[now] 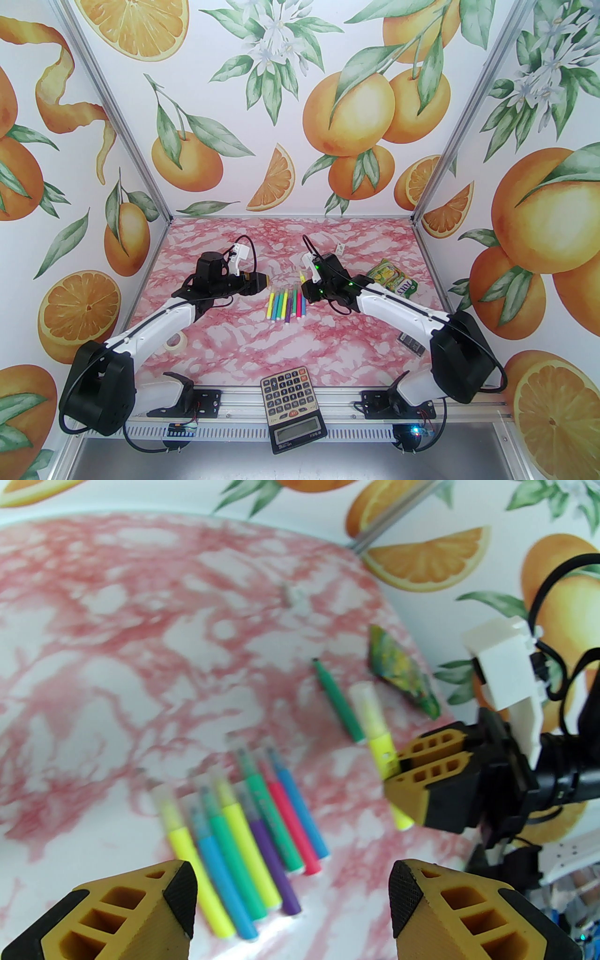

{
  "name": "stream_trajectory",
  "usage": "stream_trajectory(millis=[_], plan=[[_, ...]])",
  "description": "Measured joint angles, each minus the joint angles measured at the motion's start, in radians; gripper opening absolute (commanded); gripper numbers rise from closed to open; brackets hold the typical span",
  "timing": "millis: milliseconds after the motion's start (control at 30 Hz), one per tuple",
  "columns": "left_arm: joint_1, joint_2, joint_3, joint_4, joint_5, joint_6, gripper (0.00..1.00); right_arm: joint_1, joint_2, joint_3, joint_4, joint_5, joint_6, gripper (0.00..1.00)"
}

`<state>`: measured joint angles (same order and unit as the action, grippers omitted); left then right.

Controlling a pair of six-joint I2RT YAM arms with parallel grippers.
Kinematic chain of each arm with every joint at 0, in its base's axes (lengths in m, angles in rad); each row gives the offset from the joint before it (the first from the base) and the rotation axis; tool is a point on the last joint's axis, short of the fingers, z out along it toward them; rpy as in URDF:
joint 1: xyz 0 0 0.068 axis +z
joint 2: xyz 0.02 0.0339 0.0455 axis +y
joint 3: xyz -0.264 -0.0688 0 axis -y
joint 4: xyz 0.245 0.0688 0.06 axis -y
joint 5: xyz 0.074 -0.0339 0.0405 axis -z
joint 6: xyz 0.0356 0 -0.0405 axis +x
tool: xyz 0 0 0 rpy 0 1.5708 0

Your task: Open the pen caps

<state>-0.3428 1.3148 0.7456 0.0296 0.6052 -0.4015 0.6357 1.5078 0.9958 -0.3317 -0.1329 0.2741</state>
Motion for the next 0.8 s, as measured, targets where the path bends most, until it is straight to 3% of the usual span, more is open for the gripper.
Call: stream_trajectory(millis=[600, 800], plan=[[-0.095, 0.141, 0.092, 0.171, 0.129, -0.09, 0.71, 0.052, -0.057, -0.027, 0.12, -0.187, -0.046, 0.16], [-0.106, 0.164, 0.111, 0.187, 0.138, -0.101, 0.58, 0.064, -0.057, -0.027, 0.121, -0.193, -0.059, 0.16]])
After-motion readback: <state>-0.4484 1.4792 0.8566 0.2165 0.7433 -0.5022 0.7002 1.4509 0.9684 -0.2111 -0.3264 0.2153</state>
